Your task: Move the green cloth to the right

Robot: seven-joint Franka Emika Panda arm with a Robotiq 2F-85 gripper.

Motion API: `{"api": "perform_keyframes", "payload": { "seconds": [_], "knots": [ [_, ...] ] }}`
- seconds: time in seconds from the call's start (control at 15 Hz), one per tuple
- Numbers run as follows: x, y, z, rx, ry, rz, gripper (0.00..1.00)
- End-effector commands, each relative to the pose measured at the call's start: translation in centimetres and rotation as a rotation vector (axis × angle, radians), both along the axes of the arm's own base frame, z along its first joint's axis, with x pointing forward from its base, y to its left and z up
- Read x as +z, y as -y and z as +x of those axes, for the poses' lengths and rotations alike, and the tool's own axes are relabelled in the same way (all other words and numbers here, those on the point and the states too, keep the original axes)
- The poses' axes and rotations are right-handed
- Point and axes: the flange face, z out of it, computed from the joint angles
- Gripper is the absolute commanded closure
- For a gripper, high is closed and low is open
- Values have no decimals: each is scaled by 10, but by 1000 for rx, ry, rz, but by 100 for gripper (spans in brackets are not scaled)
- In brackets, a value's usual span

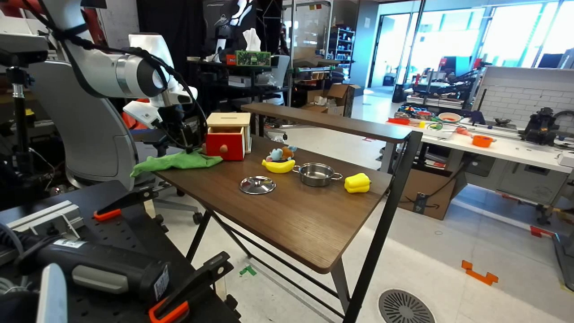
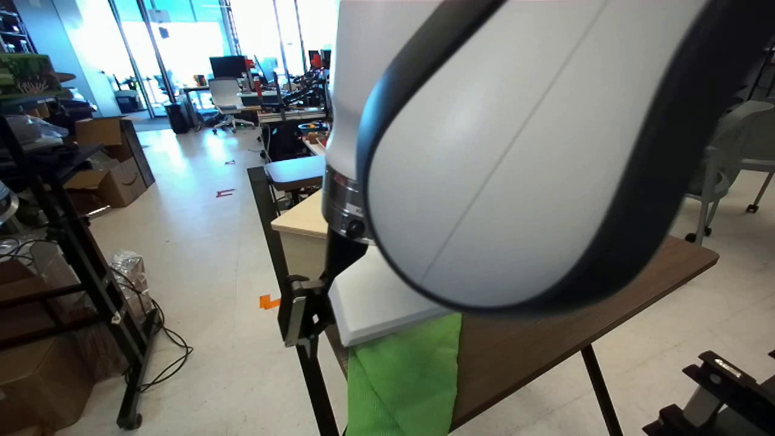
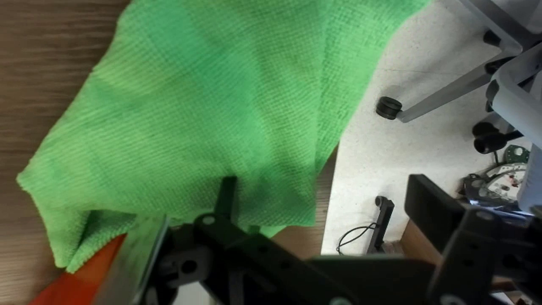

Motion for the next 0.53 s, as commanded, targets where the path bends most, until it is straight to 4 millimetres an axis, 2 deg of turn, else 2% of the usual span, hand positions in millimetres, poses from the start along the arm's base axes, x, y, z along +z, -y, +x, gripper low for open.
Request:
{"api": "perform_keyframes", "payload": {
  "seconds": [0.0,0.07,0.13,0.27,0.47],
  "knots": [
    [-3,-19,7,-37,45,27,0],
    [-3,-21,8,-41,50,27,4],
    [-3,-21,10,-46,56,22,26],
    [-5,-20,15,-58,59,12,32],
    [-13,-11,24,-81,49,-8,57]
  ]
}}
